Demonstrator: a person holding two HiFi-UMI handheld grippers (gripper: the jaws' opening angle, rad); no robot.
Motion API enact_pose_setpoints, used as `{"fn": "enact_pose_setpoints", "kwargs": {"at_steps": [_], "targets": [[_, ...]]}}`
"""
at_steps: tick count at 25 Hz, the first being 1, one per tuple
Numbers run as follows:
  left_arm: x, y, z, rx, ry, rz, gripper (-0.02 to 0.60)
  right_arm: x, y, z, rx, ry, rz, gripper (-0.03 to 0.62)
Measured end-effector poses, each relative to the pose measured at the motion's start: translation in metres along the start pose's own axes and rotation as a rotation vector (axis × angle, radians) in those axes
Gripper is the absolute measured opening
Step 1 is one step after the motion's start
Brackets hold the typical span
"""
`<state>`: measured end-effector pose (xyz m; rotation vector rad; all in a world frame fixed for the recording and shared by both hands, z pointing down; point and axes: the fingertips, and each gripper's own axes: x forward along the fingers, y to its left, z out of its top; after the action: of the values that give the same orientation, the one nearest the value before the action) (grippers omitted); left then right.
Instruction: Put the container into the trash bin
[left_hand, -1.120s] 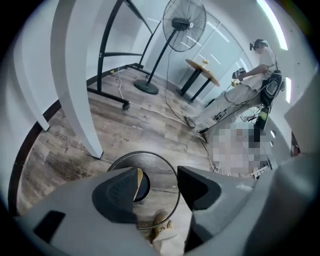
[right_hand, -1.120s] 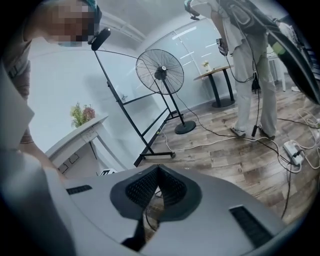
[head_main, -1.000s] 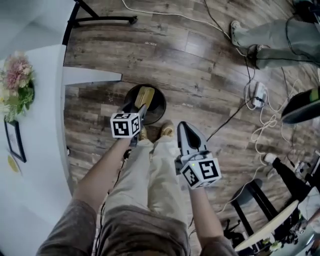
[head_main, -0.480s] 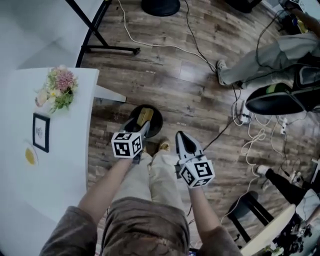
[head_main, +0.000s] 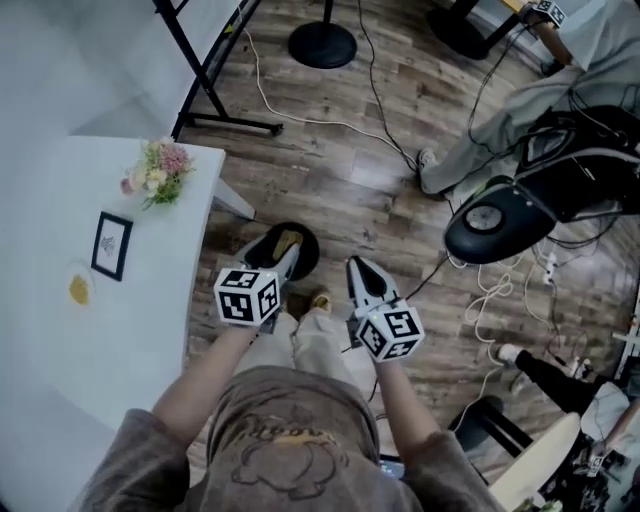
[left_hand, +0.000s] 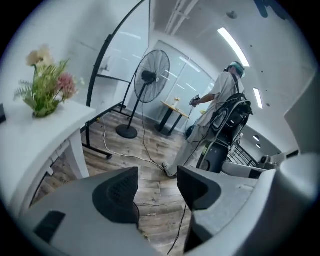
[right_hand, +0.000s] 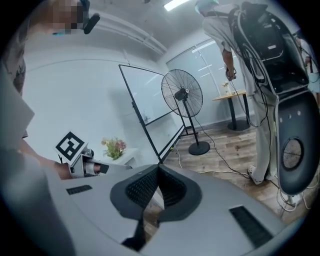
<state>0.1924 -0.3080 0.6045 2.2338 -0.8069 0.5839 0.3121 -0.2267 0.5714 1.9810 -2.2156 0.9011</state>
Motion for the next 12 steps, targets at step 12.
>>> {"fn": "enact_pose_setpoints", "kwargs": {"at_steps": [12], "targets": [[-0.09,-0.066,0.082,0.126,-0.132,-0.113,0.23,-0.04,0.052,0.071,-0.059,-0.06,0.054,0.001]]}}
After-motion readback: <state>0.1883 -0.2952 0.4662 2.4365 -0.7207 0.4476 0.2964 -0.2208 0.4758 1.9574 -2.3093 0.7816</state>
